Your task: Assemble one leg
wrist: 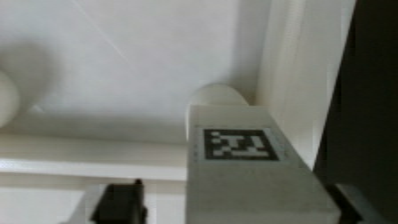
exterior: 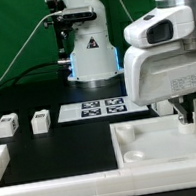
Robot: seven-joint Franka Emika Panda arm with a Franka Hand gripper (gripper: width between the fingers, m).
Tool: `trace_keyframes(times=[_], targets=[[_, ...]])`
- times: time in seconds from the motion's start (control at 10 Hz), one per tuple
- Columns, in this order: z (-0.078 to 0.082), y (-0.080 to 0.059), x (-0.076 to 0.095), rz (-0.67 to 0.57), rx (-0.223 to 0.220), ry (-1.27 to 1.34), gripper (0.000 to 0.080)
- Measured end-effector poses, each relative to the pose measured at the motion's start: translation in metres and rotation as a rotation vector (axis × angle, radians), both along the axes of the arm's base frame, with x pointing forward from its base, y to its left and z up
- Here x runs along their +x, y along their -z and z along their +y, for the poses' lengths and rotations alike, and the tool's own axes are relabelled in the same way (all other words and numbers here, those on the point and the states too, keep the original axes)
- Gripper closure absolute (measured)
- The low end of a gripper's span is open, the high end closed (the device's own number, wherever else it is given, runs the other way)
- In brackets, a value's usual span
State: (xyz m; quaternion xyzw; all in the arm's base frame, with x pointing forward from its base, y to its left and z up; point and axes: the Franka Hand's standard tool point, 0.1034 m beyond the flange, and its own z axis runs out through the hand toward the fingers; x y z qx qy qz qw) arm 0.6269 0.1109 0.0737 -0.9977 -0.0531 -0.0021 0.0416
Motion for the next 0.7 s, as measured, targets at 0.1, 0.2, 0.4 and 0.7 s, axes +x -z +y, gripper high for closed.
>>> trace_keyframes(times=[0.1, 0.2, 0.4, 0.7], targets=[[0.0, 0.0, 0.0, 0.0, 0.0, 0.0, 0.0508], [0.0, 0.0, 0.0, 0.0, 0.0, 0.0, 0.0508], [0.0001, 0.0001, -0.0001, 0.004, 0.0, 0.051, 0.0508], [0.0028, 0.0, -0.0006, 0.023, 0.008, 0.271, 0.0508]])
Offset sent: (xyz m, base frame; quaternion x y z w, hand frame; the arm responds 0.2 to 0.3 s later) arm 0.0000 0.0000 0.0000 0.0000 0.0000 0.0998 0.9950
